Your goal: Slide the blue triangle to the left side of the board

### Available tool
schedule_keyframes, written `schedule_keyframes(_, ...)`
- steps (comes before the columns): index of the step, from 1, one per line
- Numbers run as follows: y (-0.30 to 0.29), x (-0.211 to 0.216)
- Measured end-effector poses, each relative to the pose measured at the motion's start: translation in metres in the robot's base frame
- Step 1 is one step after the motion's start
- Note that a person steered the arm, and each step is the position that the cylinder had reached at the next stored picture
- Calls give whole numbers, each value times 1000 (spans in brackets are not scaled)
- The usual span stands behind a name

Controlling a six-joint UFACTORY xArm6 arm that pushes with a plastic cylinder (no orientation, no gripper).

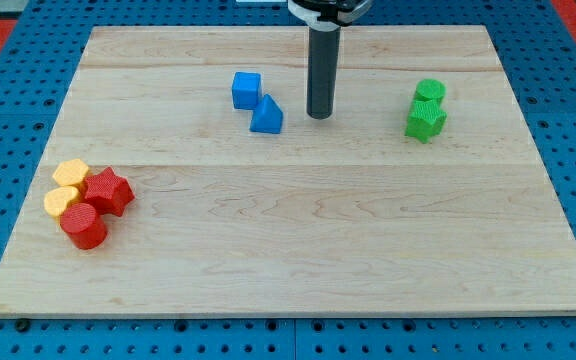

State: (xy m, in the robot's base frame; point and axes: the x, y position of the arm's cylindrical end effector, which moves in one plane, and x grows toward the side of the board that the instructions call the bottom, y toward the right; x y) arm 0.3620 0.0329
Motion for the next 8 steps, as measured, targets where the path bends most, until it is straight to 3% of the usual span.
schedule_keyframes(2, -34, 0)
schedule_keyframes(4, -96, 26)
schedule_keyframes(6, -152, 4)
schedule_keyframes(8, -142, -34)
